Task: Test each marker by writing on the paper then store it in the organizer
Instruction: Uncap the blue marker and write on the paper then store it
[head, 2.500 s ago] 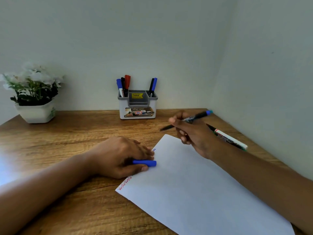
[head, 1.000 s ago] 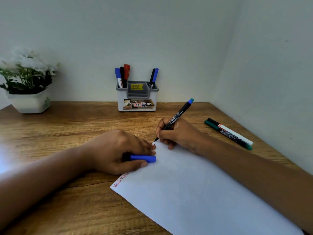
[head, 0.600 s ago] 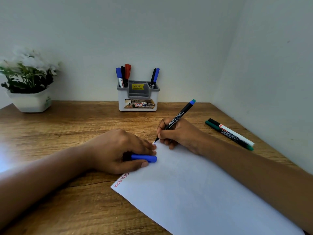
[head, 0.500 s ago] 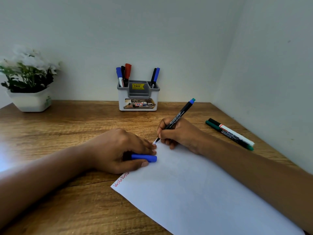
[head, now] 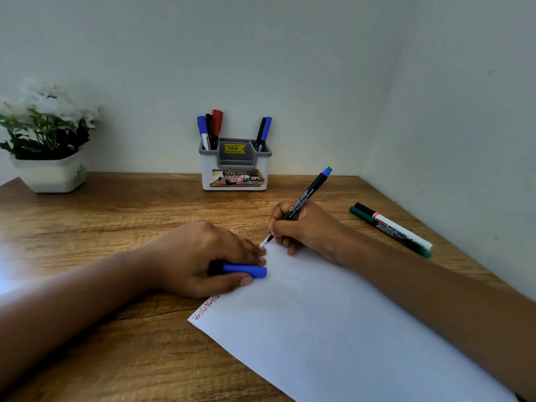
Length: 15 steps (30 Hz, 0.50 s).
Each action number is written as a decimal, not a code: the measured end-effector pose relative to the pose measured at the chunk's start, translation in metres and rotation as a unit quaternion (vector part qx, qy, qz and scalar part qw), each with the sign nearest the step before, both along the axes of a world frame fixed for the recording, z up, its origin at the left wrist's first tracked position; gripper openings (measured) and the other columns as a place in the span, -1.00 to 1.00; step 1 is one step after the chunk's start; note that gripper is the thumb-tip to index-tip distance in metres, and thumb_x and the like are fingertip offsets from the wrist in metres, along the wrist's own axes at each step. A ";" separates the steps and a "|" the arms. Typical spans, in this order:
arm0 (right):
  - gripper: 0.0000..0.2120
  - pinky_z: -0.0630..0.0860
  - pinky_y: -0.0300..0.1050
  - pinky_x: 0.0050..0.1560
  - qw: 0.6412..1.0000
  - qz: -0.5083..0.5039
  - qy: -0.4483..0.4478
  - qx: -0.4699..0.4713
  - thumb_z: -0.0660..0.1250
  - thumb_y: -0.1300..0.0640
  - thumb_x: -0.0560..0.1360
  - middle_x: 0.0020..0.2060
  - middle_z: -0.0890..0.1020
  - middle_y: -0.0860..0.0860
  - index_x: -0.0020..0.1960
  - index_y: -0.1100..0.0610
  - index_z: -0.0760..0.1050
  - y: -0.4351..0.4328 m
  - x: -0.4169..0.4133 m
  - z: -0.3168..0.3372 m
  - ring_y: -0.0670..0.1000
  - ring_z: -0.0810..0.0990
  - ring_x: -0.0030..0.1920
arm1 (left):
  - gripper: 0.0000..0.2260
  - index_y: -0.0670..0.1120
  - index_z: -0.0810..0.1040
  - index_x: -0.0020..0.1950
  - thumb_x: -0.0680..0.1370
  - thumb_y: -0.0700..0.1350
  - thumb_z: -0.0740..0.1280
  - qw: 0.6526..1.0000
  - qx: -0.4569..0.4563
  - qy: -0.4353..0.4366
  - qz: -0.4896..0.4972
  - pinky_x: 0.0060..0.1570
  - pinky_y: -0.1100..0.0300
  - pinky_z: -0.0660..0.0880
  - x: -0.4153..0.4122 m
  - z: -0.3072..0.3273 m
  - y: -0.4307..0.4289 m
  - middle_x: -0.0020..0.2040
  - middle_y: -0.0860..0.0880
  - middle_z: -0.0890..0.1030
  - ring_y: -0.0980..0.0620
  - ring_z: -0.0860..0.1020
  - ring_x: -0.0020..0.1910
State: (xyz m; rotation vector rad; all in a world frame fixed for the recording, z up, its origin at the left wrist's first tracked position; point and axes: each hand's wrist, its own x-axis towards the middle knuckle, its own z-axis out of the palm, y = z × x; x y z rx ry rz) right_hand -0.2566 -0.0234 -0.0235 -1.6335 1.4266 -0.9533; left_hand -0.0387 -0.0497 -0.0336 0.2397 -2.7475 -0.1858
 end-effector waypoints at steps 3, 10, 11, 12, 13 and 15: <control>-0.91 0.47 -0.28 -0.50 1.000 -0.007 -0.004 0.001 0.33 0.30 0.44 -0.44 0.55 0.07 -0.24 0.19 0.52 -0.001 0.000 -0.001 -0.11 0.49 -0.48 | -0.68 -0.07 0.61 0.21 0.54 0.06 0.29 1.000 0.003 0.002 -0.001 0.11 0.15 0.57 0.000 0.000 0.000 0.19 0.03 0.63 0.21 0.52 0.24; -0.88 0.48 -0.26 -0.50 1.000 -0.015 -0.006 -0.006 0.33 0.29 0.43 -0.45 0.55 0.07 -0.27 0.18 0.51 0.000 0.001 -0.001 -0.10 0.50 -0.48 | -0.67 -0.05 0.60 0.21 0.55 0.07 0.28 1.000 0.000 -0.002 0.002 0.11 0.15 0.57 0.001 0.000 0.000 0.20 0.04 0.62 0.21 0.52 0.24; -0.88 0.48 -0.26 -0.50 1.000 -0.019 -0.009 -0.005 0.33 0.29 0.43 -0.45 0.54 0.07 -0.28 0.18 0.51 0.000 0.001 0.000 -0.10 0.49 -0.48 | -0.67 -0.05 0.60 0.22 0.55 0.07 0.28 1.000 0.000 -0.002 0.002 0.11 0.14 0.57 0.000 0.000 0.000 0.20 0.04 0.62 0.21 0.52 0.24; -0.88 0.48 -0.26 -0.50 1.000 -0.022 -0.014 -0.003 0.32 0.30 0.43 -0.45 0.54 0.07 -0.28 0.18 0.51 -0.001 0.001 0.000 -0.10 0.49 -0.48 | -0.67 -0.05 0.60 0.22 0.55 0.07 0.28 1.000 0.001 -0.001 0.002 0.11 0.15 0.57 0.000 0.000 0.000 0.20 0.04 0.62 0.21 0.52 0.25; -0.88 0.48 -0.27 -0.50 0.999 -0.024 -0.022 -0.001 0.32 0.31 0.43 -0.45 0.54 0.07 -0.28 0.19 0.51 -0.001 0.001 0.000 -0.10 0.49 -0.48 | -0.67 -0.05 0.60 0.22 0.55 0.07 0.28 1.000 0.000 -0.001 0.002 0.11 0.15 0.57 0.000 0.000 0.000 0.21 0.04 0.62 0.22 0.52 0.25; -0.91 0.49 -0.27 -0.49 0.999 -0.025 -0.028 0.002 0.32 0.31 0.43 -0.45 0.54 0.06 -0.25 0.20 0.52 -0.001 0.001 0.000 -0.11 0.49 -0.48 | -0.66 -0.05 0.60 0.23 0.55 0.08 0.28 1.000 -0.001 -0.003 0.004 0.12 0.16 0.56 0.000 0.000 0.000 0.21 0.05 0.62 0.22 0.52 0.25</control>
